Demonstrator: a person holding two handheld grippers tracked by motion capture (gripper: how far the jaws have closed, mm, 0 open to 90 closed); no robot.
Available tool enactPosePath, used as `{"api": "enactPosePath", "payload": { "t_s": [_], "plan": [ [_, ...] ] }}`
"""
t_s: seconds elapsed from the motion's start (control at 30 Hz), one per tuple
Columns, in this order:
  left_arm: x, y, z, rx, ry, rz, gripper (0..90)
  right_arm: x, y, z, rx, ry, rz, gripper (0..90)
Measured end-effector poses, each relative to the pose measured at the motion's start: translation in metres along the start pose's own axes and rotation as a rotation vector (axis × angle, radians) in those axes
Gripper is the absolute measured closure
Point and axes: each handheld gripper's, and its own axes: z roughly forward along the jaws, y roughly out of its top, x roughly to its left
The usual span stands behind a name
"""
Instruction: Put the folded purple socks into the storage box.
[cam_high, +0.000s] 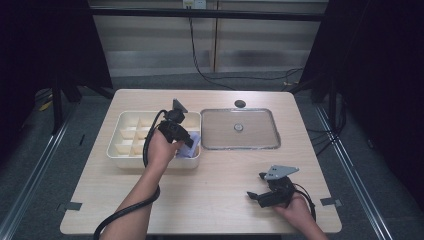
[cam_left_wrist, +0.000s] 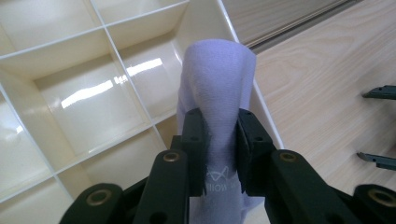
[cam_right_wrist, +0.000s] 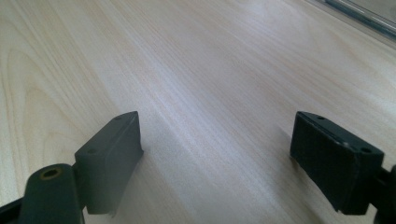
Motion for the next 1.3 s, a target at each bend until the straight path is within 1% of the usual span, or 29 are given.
{"api": "enactPosePath", "payload": {
  "t_s": [0.07, 0.13, 0.17, 0.23, 0.3, 0.5, 0.53, 0.6, 0.87, 0.93, 1.0, 1.1, 1.17, 1.3],
  "plan": [
    [0.0, 0.0, 0.001, -0.001, 0.0, -0.001, 75.9, 0.0, 0.0, 0.0, 0.0, 0.0, 0.0, 16.1],
    [0.0, 0.0, 0.003, -0.001, 0.001, -0.012, 75.9, 0.0, 0.0, 0.0, 0.0, 0.0, 0.0, 16.1],
    [0.001, 0.0, 0.003, 0.001, 0.009, -0.005, 76.0, 0.0, 0.0, 0.0, 0.0, 0.0, 0.0, 16.1],
    [0.0, 0.0, 0.004, 0.002, 0.002, -0.008, 76.0, 0.0, 0.0, 0.0, 0.0, 0.0, 0.0, 16.1],
    [0.0, 0.0, 0.006, 0.004, 0.006, -0.003, 75.9, 0.0, 0.0, 0.0, 0.0, 0.0, 0.0, 16.1],
    [0.0, 0.0, 0.011, 0.014, 0.001, -0.008, 76.0, 0.0, 0.0, 0.0, 0.0, 0.0, 0.0, 16.1],
    [-0.001, 0.0, 0.012, 0.011, -0.004, -0.015, 76.0, 0.0, 0.0, 0.0, 0.0, 0.0, 0.0, 16.1],
    [0.0, 0.0, 0.014, 0.019, 0.0, -0.006, 76.1, 0.0, 0.0, 0.0, 0.0, 0.0, 0.0, 16.1],
    [-0.001, -0.001, 0.016, 0.021, -0.001, -0.008, 76.3, 0.0, 0.0, 0.0, 0.0, 0.0, 0.0, 16.1],
    [-0.001, -0.001, 0.018, 0.02, 0.005, -0.004, 76.5, 0.0, 0.0, 0.0, 0.0, 0.0, 0.0, 16.1],
    [-0.003, -0.001, 0.019, 0.034, 0.01, 0.01, 76.9, 0.0, 0.0, 0.0, 0.0, 0.0, 0.0, 16.1],
    [-0.005, -0.001, 0.02, 0.04, 0.02, 0.018, 77.3, 0.0, 0.0, 0.0, 0.0, 0.0, 0.0, 16.1],
    [-0.005, -0.001, 0.021, 0.043, 0.016, 0.018, 77.5, 0.0, 0.0, 0.0, 0.001, 0.0, 0.0, 16.1],
    [-0.005, -0.002, 0.024, 0.053, 0.012, 0.031, 77.8, 0.0, 0.0, 0.0, 0.0, 0.0, 0.0, 16.0]
  ]
}}
